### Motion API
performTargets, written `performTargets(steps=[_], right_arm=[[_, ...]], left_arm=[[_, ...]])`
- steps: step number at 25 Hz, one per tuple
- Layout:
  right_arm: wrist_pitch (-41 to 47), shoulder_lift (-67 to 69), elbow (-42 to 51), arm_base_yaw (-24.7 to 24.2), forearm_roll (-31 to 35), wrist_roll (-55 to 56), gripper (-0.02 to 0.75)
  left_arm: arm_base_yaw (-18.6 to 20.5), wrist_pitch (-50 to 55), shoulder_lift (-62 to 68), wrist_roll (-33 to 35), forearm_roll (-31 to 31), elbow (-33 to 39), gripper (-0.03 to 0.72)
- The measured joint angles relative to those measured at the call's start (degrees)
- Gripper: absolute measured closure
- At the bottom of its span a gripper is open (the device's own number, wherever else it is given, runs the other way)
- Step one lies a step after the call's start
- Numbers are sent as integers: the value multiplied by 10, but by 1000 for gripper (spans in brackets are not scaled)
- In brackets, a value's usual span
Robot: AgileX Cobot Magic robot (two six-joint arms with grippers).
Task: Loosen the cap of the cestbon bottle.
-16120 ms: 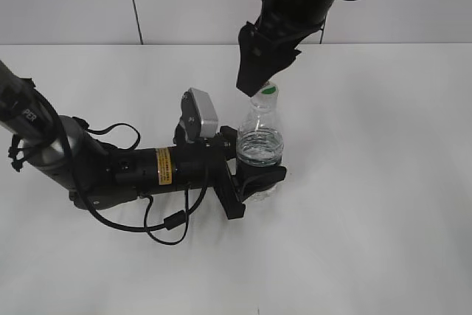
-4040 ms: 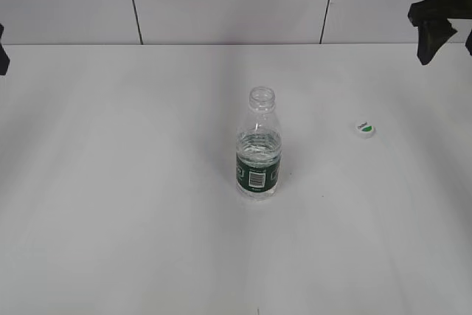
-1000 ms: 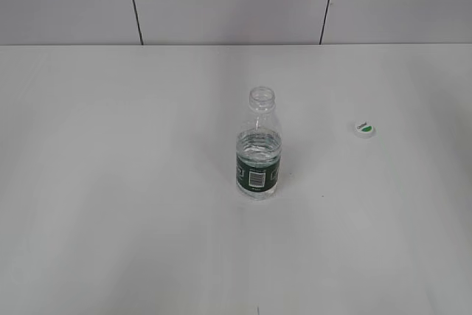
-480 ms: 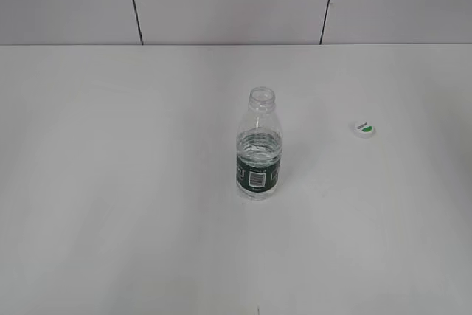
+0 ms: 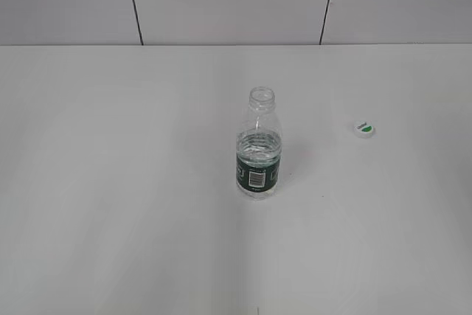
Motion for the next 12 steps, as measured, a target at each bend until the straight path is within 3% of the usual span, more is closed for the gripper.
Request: performTargets(steps=[12], right_arm=[[-2,-265,150,0,-1,-11,157]], left_arm=[[0,0,0,0,0,0,256]])
